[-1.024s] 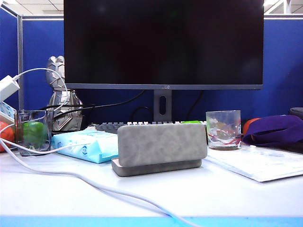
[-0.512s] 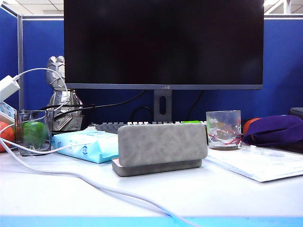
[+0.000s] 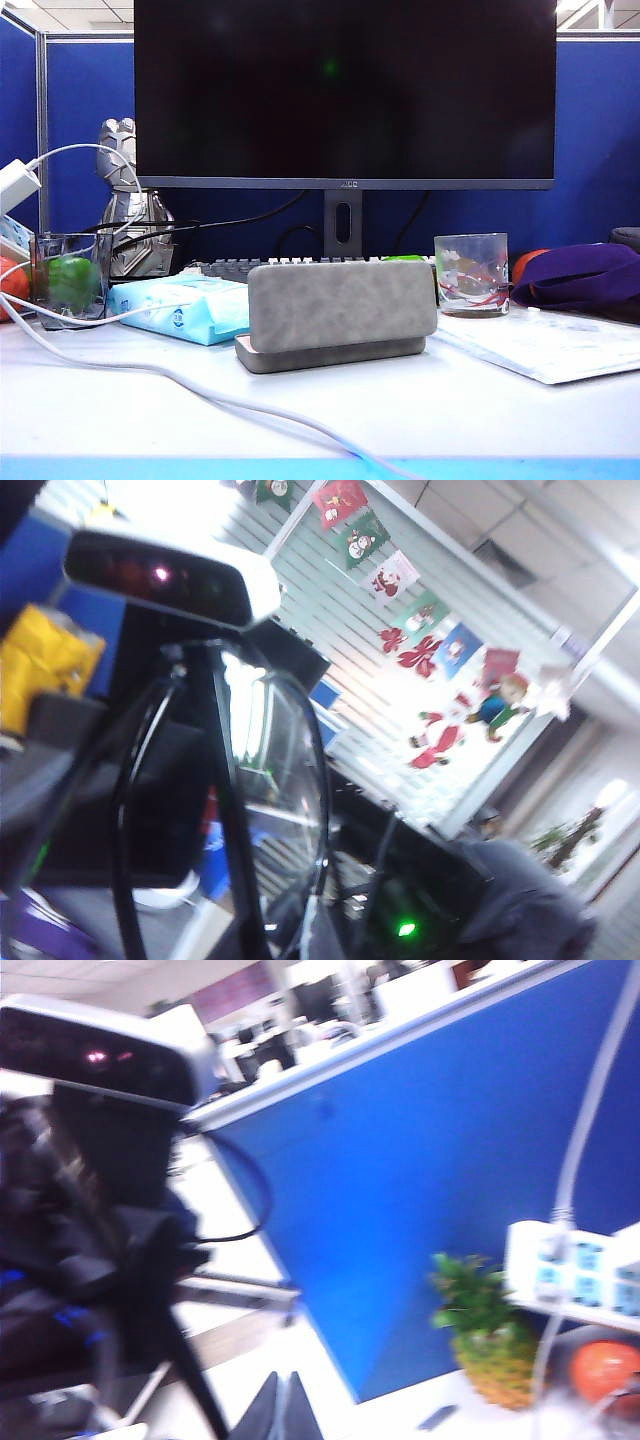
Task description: Pick up the glasses, fold the temples of the glasses, place the glasses into the glasses case, and finally close the glasses case.
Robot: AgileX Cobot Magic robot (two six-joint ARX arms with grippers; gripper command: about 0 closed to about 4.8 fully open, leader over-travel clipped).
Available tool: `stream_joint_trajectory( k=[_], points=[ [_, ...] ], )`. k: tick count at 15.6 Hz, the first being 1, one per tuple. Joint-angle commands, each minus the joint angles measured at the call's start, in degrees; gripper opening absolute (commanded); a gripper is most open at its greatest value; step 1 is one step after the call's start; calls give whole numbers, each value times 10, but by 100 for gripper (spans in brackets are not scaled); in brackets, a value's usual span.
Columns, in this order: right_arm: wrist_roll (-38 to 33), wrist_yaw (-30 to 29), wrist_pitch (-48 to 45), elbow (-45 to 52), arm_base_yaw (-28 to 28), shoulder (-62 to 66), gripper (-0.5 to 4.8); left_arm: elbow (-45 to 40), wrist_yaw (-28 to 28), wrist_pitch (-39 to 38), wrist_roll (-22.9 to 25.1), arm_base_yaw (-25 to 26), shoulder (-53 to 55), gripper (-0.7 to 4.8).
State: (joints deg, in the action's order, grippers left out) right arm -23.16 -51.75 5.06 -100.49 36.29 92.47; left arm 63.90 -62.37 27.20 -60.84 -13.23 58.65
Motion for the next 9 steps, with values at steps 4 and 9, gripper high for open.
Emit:
stream_joint_trajectory(
  k=[4, 9],
  points=[
    [-41, -48, -21, -3, 3, -36, -5, 3, 8, 5, 38, 0, 8, -6],
    [-36, 16, -23, -3, -17, -38, -5, 3, 6, 8, 37, 0, 9, -6]
  ],
)
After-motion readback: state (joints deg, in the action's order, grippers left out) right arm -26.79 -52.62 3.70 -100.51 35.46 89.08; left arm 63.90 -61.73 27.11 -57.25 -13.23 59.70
